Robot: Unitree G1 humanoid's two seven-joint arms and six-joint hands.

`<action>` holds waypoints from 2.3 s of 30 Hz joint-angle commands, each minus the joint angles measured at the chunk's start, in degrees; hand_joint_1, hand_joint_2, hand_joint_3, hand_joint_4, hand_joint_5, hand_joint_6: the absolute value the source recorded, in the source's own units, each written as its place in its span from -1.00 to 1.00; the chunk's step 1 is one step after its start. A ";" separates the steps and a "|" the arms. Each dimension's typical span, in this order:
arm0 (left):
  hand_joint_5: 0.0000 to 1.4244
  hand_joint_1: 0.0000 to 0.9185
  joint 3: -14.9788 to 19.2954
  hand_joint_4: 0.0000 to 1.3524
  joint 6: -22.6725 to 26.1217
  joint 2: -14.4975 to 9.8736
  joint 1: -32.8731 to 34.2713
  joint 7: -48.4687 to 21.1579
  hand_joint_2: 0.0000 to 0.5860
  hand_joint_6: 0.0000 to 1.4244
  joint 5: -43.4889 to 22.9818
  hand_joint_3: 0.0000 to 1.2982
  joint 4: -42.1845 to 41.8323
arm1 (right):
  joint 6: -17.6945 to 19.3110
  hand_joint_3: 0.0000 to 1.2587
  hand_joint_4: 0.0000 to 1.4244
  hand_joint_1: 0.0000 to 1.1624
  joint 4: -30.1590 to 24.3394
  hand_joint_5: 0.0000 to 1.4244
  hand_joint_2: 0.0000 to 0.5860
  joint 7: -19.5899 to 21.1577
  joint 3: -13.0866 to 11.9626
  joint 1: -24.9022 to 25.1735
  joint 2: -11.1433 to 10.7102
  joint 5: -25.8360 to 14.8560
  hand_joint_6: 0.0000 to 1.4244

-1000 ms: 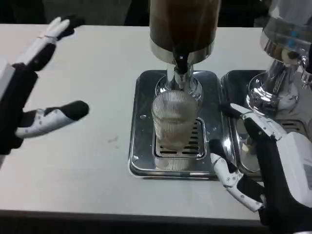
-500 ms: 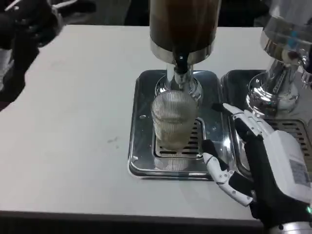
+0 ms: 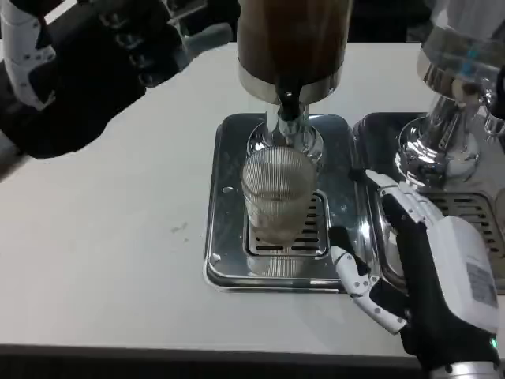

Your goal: Grasp the cup under the faucet to collect the drink, then remove the cup.

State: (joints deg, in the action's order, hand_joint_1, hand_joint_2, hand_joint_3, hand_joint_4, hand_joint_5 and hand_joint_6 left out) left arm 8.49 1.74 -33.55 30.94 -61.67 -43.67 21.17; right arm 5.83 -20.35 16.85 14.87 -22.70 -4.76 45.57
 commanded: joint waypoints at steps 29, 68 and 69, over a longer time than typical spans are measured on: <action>-0.91 -1.00 -0.86 -1.00 -12.09 11.45 8.90 -2.48 -0.90 -0.92 19.42 -0.90 14.57 | 0.25 -0.59 -0.70 -0.24 2.03 -0.78 0.49 4.98 1.42 -1.19 1.65 -1.09 -0.84; -0.92 -1.00 -5.67 -1.00 -27.47 14.84 9.21 2.04 -0.92 -0.93 30.72 -0.91 25.73 | -0.09 -0.55 -0.64 -0.26 0.48 -0.76 0.49 3.79 1.87 -2.98 1.15 -1.69 -0.86; -0.92 -1.00 -5.85 -1.00 -27.72 14.83 9.23 2.13 -0.92 -0.93 30.81 -0.91 25.84 | -0.15 -0.55 -0.64 -0.26 0.29 -0.76 0.49 3.75 1.89 -3.16 1.15 -1.67 -0.86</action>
State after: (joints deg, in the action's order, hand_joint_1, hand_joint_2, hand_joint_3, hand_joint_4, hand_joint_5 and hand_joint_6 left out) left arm 3.71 -25.58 -18.53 39.24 -59.42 -14.82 45.69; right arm 5.83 -18.75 20.94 16.66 -25.08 -3.33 44.15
